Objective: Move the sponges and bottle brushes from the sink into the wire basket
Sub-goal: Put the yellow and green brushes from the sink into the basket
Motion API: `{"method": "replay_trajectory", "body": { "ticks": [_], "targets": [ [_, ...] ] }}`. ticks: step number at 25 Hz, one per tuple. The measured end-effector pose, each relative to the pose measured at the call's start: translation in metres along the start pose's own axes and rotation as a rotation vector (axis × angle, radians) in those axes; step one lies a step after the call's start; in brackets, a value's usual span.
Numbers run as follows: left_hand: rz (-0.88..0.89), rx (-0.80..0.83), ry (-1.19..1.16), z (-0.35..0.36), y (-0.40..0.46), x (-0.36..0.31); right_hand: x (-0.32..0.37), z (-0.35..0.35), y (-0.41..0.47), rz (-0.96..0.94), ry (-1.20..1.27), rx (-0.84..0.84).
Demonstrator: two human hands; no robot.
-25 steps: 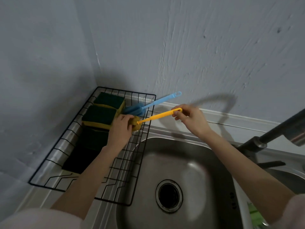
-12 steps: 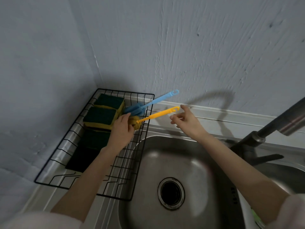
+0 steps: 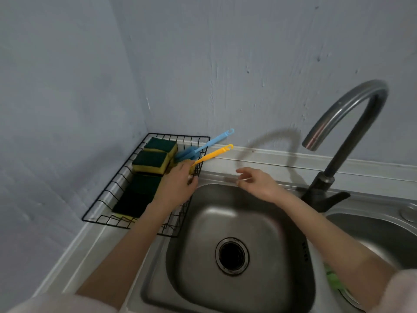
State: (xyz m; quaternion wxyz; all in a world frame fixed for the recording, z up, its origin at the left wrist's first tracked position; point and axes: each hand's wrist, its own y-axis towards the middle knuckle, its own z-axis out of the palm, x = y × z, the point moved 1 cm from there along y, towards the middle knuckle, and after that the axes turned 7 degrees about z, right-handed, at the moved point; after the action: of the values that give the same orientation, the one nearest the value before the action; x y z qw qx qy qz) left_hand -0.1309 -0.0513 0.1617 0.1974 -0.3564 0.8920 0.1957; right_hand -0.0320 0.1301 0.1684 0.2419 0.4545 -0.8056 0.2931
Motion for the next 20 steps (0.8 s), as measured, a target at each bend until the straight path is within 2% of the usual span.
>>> {"method": "replay_trajectory", "body": {
  "ticks": [7, 13, 20],
  "targets": [
    [0.020, 0.107, 0.059, 0.028, -0.037, -0.066, -0.041, -0.017, -0.046, -0.065, -0.060, 0.049],
    [0.042, 0.222, 0.055, 0.081, -0.048, -0.124, -0.106, -0.043, -0.077, -0.011, -0.070, 0.065],
    [0.083, 0.275, -0.019, 0.153, -0.053, -0.187, -0.185, -0.067, -0.097, 0.044, -0.105, 0.093]
  ]
}}
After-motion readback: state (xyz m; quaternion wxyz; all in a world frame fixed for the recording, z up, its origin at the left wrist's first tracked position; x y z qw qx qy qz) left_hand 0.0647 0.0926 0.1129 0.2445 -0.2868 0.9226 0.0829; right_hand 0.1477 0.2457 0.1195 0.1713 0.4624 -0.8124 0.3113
